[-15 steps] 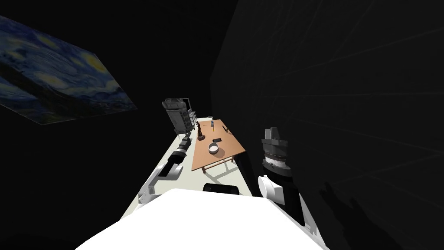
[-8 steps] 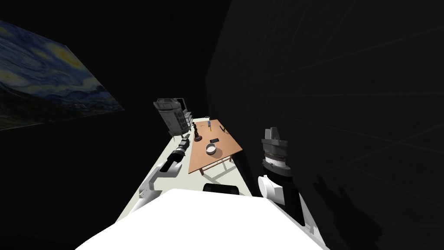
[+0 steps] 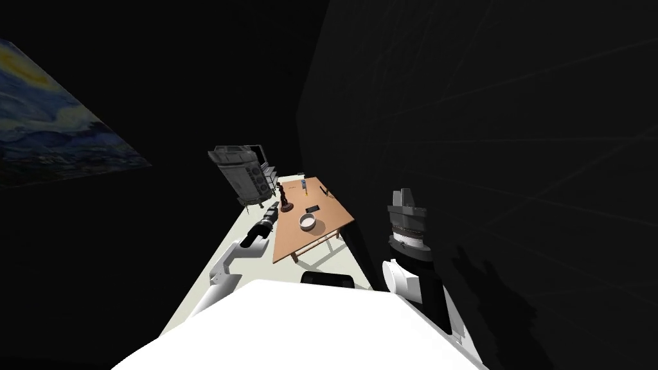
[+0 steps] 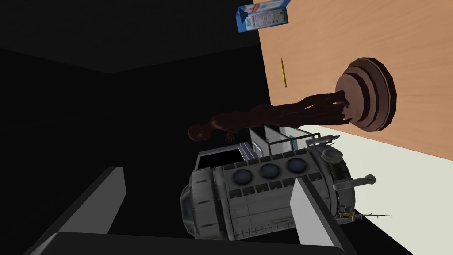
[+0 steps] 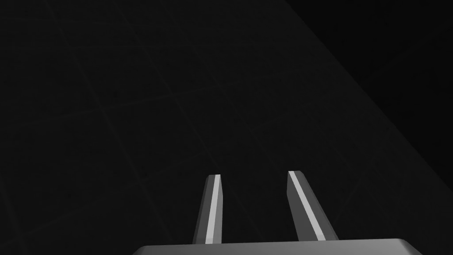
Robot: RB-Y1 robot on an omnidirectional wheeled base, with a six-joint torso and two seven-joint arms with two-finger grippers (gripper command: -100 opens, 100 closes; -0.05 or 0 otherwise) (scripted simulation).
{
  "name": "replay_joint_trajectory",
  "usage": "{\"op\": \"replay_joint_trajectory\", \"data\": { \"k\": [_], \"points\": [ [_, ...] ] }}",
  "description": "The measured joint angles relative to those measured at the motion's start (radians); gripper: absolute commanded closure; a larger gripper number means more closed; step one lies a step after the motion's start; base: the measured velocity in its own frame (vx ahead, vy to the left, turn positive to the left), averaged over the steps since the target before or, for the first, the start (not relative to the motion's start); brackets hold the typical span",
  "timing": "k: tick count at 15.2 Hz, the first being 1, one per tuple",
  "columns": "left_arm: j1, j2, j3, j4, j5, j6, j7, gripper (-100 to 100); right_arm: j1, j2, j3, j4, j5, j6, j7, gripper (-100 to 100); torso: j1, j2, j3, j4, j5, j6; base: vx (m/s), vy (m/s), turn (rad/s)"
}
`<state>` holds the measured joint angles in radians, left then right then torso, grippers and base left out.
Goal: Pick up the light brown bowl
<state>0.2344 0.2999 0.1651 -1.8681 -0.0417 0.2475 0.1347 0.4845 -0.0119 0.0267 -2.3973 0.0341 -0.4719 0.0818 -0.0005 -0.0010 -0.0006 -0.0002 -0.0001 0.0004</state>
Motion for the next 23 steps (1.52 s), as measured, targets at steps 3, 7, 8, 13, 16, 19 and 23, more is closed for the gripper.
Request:
{"op": "replay_joint_trajectory", "data": {
  "k": [3,7,8,13,16,19,23],
  "points": [
    [-0.009,0.003,0.01,0.022,0.003,0.051,0.006,-100,0.0,0.0,0.0,0.0,0.0,0.0,0.0,0,0.0,0.0,0.0,0.0,0.0,0.0,0.004,-0.003,-0.135],
    [-0.039,0.004,0.031,0.064,0.007,0.133,0.016,-100,0.0,0.0,0.0,0.0,0.0,0.0,0.0,0,0.0,0.0,0.0,0.0,0.0,0.0,0.008,-0.001,-0.132],
    [-0.041,0.012,0.035,0.073,0.014,0.152,0.02,-100,0.0,0.0,0.0,0.0,0.0,0.0,0.0,0,0.0,0.0,0.0,0.0,0.0,-0.001,0.0,0.0,0.0],
    [-0.071,0.012,0.058,0.118,0.019,0.246,0.031,-100,0.0,0.0,0.0,0.0,0.0,0.0,0.0,0,0.0,0.0,0.0,0.0,0.0,0.0,0.008,-0.003,-0.178],
    [-0.081,0.01,0.068,0.138,0.02,0.303,0.038,-100,0.0,0.0,0.0,0.0,0.0,0.0,0.0,0,0.0,0.0,0.0,0.0,0.0,-0.001,0.007,0.0,-0.073],
    [-0.102,0.009,0.083,0.17,0.024,0.362,0.046,-100,0.0,0.0,0.0,0.0,0.0,0.0,0.0,0,0.0,0.0,0.0,0.0,0.0,0.0,0.009,-0.002,-0.18],
    [-0.131,0.014,0.106,0.218,0.037,0.445,0.057,-100,0.0,0.0,0.0,0.0,0.0,0.0,0.0,0,0.0,0.0,0.0,0.0,0.0,0.0,0.011,0.0,-0.156]
  ]
}}
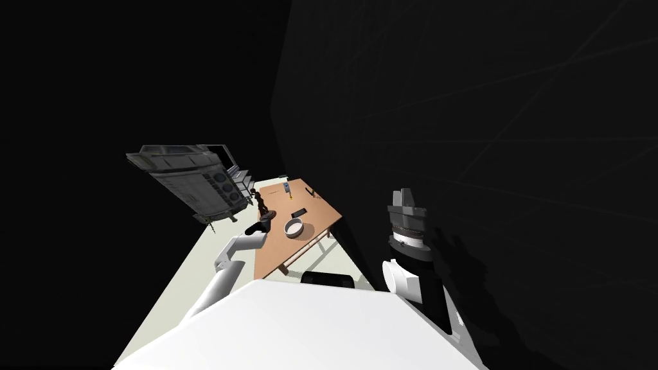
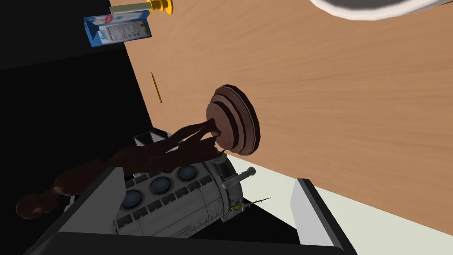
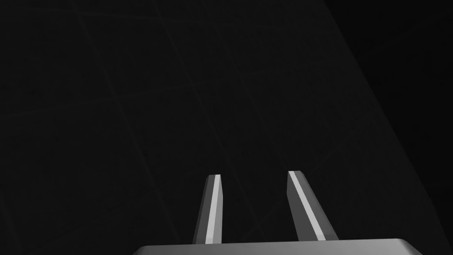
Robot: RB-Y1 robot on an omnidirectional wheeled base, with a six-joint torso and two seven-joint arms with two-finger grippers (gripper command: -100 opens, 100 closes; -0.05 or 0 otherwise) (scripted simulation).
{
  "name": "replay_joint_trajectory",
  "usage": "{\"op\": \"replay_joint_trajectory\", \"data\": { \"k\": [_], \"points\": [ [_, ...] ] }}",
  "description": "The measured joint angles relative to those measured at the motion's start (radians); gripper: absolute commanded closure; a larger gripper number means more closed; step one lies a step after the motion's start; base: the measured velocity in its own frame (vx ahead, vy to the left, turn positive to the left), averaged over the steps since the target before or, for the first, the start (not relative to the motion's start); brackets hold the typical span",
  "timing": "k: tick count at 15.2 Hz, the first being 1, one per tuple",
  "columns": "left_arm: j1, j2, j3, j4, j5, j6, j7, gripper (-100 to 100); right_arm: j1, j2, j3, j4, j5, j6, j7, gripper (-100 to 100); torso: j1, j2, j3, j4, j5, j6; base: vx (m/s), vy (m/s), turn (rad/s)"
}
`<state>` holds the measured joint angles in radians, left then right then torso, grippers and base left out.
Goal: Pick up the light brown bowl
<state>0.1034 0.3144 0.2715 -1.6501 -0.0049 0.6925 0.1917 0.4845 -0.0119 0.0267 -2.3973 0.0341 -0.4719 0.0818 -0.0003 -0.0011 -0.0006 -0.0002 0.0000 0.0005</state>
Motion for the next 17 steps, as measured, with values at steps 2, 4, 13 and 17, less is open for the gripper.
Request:
{"op": "replay_joint_trajectory", "data": {
  "k": [2,4,13,17],
  "points": [
    [-0.01,-0.003,0.009,0.016,0.001,0.043,0.005,-100,0.0,0.0,0.0,0.0,0.0,0.0,0.0,0,0.0,0.0,0.0,0.0,0.0,-0.001,0.004,0.001,-0.038],
    [-0.021,-0.005,0.016,0.036,0.001,0.074,0.009,-100,0.0,0.0,0.0,0.0,0.0,0.0,0.0,0,0.0,0.0,0.0,0.0,0.0,0.0,0.008,-0.003,-0.185],
    [-0.064,-0.012,0.055,0.114,0.013,0.237,0.03,-100,0.0,0.0,0.0,0.0,0.0,0.0,0.0,0,0.0,0.0,0.0,0.0,0.0,-0.001,0.008,0.001,-0.125],
    [-0.092,-0.017,0.075,0.153,0.019,0.315,0.041,-100,0.0,0.0,0.0,0.0,0.0,0.0,0.0,0,0.0,0.0,0.0,0.0,0.0,0.0,0.012,0.002,-0.154]
  ]
}}
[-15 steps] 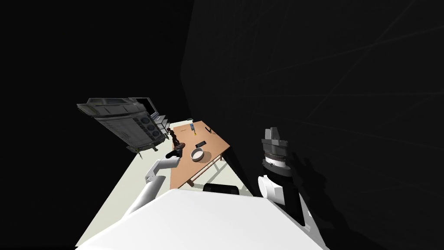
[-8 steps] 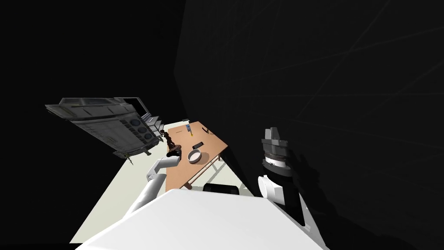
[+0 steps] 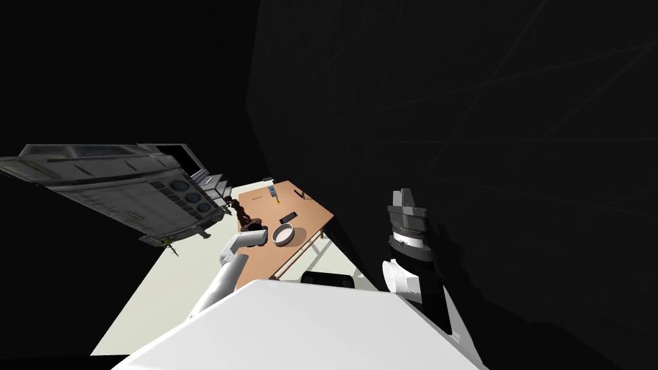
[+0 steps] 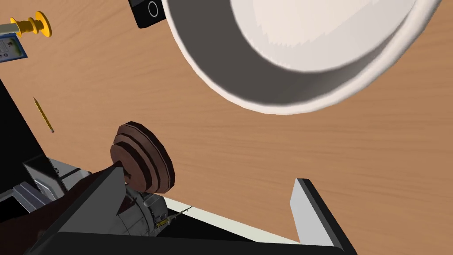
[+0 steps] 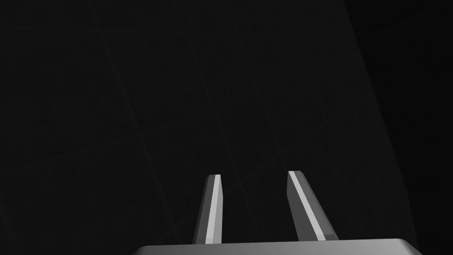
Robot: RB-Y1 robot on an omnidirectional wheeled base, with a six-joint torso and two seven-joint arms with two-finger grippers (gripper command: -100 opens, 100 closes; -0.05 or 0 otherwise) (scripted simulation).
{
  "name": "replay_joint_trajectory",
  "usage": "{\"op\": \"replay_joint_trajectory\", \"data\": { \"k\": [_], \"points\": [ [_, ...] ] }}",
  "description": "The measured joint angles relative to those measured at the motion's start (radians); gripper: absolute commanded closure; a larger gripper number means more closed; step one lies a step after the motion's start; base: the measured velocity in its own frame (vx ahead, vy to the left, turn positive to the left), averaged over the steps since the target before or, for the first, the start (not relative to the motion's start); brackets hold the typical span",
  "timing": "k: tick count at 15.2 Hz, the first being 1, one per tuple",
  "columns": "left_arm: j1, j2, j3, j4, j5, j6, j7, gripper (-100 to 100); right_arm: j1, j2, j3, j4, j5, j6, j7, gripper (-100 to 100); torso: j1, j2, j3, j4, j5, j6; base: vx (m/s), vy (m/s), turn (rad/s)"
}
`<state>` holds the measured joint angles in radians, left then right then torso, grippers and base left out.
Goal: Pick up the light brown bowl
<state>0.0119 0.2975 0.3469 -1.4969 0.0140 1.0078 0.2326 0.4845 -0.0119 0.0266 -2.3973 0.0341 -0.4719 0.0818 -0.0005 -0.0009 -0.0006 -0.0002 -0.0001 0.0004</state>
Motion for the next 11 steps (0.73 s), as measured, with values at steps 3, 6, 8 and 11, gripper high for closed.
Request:
{"op": "replay_joint_trajectory", "data": {
  "k": [3,6,8,11],
  "points": [
    [-0.019,-0.004,0.013,0.028,0.003,0.062,0.008,-100,0.0,0.0,0.0,0.0,0.0,0.0,0.0,0,0.0,0.0,0.0,0.0,0.0,0.0,0.011,0.003,-0.104],
    [-0.033,-0.007,0.027,0.058,0.008,0.117,0.014,-100,0.0,0.0,0.0,0.0,0.0,0.0,0.0,0,0.0,0.0,0.0,0.0,0.0,0.0,0.01,0.002,-0.136],
    [-0.045,-0.013,0.032,0.074,0.006,0.153,0.021,-100,0.0,0.0,0.0,0.0,0.0,0.0,0.0,0,0.0,0.0,0.0,0.0,0.0,-0.001,0.009,0.003,-0.108],
    [-0.056,-0.018,0.044,0.096,0.009,0.204,0.028,-100,0.0,0.0,0.0,0.0,0.0,0.0,0.0,0,0.0,0.0,0.0,0.0,0.0,-0.001,0.01,0.004,-0.098]
  ]
}}
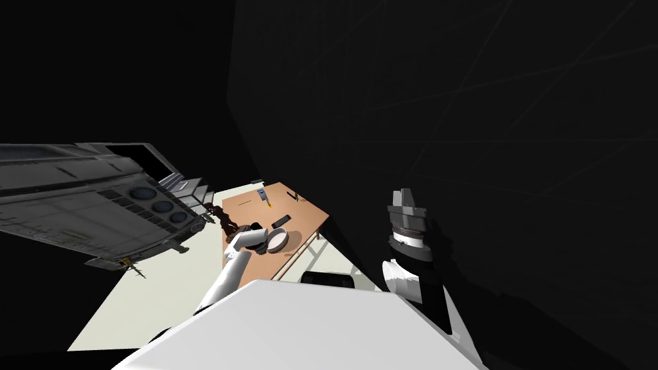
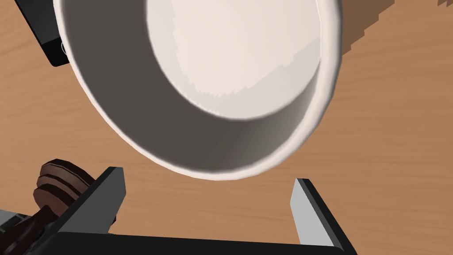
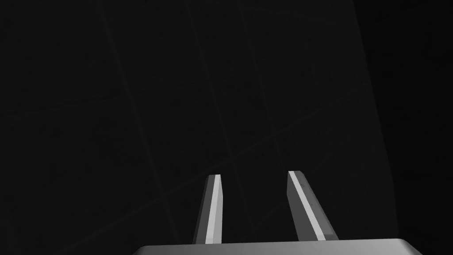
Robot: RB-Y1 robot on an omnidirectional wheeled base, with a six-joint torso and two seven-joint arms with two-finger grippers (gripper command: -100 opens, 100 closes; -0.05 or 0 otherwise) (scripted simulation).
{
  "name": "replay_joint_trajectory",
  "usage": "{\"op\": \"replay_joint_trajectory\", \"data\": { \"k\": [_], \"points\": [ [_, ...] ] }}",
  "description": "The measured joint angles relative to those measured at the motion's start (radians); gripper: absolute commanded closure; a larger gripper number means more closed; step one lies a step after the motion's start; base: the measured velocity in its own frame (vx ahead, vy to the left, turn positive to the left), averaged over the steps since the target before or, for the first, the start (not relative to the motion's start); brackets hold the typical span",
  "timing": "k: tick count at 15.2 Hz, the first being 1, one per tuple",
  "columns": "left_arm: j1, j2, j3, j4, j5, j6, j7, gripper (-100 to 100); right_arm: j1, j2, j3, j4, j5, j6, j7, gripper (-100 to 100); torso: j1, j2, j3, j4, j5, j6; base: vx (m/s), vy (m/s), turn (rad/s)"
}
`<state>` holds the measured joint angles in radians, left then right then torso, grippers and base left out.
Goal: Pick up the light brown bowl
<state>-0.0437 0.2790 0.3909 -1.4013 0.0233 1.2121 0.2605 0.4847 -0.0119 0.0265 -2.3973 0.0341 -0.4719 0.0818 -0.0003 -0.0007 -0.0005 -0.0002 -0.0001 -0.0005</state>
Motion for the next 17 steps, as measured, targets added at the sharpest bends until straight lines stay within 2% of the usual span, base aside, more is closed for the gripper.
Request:
{"op": "replay_joint_trajectory", "data": {
  "k": [11,13,17],
  "points": [
    [-0.053,-0.017,0.047,0.084,0.016,0.197,0.022,-100,0.0,0.0,0.0,0.0,0.0,0.0,0.0,0,0.0,0.0,0.0,0.0,0.0,0.0,0.011,0.006,-0.115],
    [-0.069,-0.018,0.056,0.113,0.019,0.227,0.027,-100,0.0,0.0,0.0,0.0,0.0,0.0,0.0,0,0.0,0.0,0.0,0.0,0.0,0.001,0.015,0.007,-0.126],
    [-0.079,-0.023,0.066,0.132,0.021,0.269,0.032,-100,0.0,0.0,0.0,0.0,0.0,0.0,0.0,0,0.0,0.0,0.0,0.0,0.0,0.0,0.009,0.006,-0.035]
  ]
}}
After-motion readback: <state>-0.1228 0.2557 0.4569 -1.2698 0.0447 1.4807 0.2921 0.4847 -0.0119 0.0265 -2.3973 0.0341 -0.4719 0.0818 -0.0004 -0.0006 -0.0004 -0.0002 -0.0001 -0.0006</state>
